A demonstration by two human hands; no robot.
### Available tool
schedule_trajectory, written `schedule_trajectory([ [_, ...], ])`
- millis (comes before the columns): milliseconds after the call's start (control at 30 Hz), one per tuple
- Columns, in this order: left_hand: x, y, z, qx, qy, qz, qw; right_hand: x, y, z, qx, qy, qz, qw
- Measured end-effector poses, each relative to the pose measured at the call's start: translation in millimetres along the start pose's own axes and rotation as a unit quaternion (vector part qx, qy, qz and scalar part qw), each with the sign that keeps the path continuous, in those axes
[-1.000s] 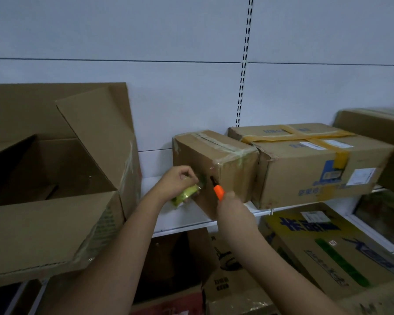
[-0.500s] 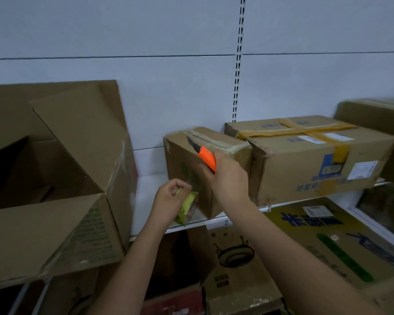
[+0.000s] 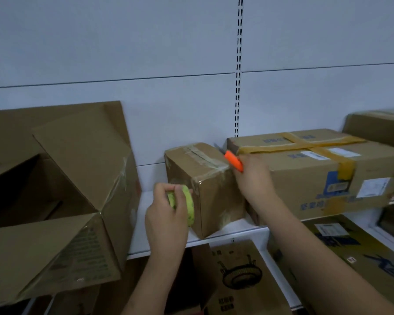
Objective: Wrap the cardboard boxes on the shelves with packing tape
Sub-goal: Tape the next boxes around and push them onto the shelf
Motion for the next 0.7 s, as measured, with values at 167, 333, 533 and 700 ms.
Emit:
schedule_trajectory([
  [167, -5, -23, 6, 0.151, -0.069, 0.023, 0.986, -10, -12, -5, 0.056, 0.016, -0.05, 0.997],
  [333, -3, -11, -19, 0.071, 0.004, 0.1, 0.992, -20, -20, -9, 0.078, 0.074, -0.082, 0.991],
  [533, 18, -7, -36, 0.015, 0.045, 0.137, 0.99, -47, -47, -4, 0.314, -0.043, -0.162, 0.935],
  [700, 31, -2, -48, -0.045, 0.113, 0.111, 0.986, -63, -66, 1, 0.352, -0.053, -0.154, 0.922],
])
Point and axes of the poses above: each hand's wrist, its own x-axis towards the middle knuckle, its own y-axis out of the back of the hand, z = x × y, the point moved 2 cm from there along x, towards the middle knuckle, and after that the axes turned 5 degrees about -z, right-handed, at the moved point
